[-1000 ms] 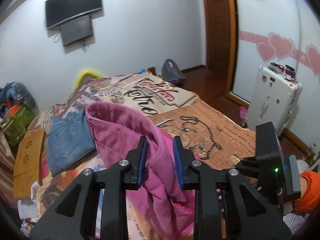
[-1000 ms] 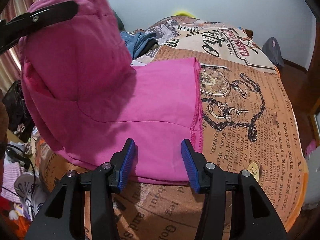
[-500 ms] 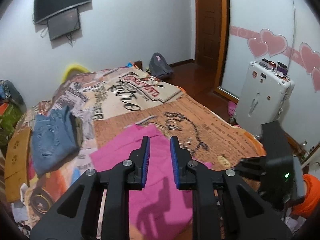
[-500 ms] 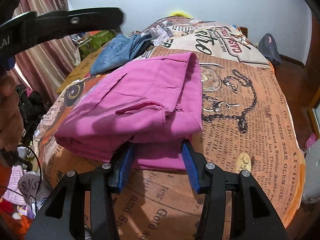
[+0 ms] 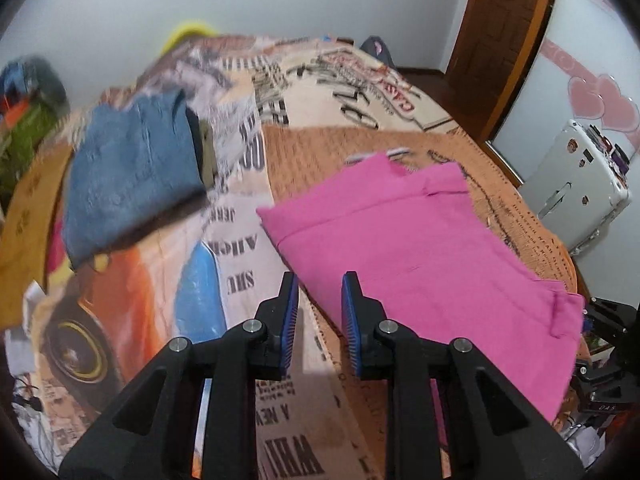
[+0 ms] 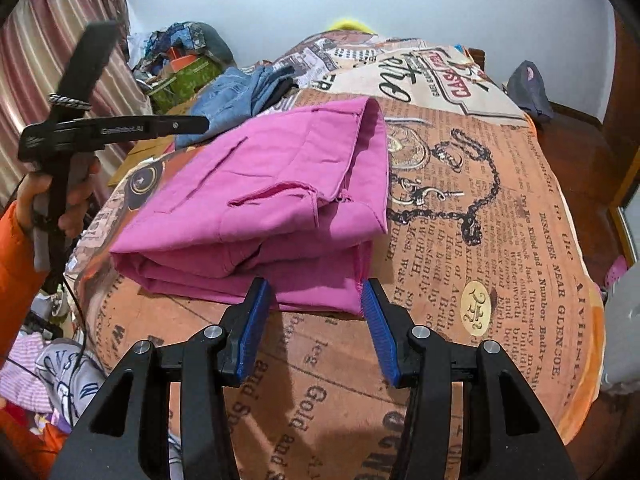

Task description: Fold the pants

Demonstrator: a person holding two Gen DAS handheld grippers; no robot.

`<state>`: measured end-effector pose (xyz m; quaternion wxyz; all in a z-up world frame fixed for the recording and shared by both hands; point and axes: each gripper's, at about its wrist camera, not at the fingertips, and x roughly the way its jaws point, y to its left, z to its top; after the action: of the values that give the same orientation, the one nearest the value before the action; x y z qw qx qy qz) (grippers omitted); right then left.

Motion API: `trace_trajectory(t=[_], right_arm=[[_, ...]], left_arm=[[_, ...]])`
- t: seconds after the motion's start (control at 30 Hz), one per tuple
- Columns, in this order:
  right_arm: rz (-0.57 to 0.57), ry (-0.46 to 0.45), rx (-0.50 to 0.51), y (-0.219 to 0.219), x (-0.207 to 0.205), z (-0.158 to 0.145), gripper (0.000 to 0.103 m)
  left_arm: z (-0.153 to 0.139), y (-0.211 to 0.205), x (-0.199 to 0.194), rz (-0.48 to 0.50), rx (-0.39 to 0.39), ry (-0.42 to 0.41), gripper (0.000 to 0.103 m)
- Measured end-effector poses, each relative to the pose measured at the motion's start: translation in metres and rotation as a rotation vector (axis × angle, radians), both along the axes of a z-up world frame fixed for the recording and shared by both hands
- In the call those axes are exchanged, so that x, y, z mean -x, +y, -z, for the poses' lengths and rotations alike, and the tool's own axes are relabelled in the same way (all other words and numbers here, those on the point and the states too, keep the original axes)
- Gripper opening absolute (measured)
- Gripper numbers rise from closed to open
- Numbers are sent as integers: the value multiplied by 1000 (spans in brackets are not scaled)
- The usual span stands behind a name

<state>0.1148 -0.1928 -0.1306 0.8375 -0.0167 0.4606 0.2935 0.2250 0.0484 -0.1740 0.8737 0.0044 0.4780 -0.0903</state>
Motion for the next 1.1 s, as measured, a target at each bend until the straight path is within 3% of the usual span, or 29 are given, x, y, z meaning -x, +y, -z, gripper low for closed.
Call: trace_trajectory(t=[0.17, 0.4, 0.67, 0.83, 1.0, 1.1], right_arm=[[10, 6, 11, 0, -11, 4, 46], [15, 10, 47, -4, -42, 11, 46], [83, 24, 90, -16, -97, 27, 46], [98, 1, 141, -18, -124, 34, 46], [123, 1, 159, -19, -149, 42, 46], [136, 10, 154, -21, -158, 46, 46]], left_arm=[[17, -3, -2, 16, -39, -9, 35], [27, -10, 11, 75, -117, -13, 35], [9, 25, -18, -10, -35, -40, 35], [0, 31, -48, -4, 26, -67, 49], [14, 23, -84, 43, 34, -39, 52], [34, 21, -104, 54, 61, 29, 50]])
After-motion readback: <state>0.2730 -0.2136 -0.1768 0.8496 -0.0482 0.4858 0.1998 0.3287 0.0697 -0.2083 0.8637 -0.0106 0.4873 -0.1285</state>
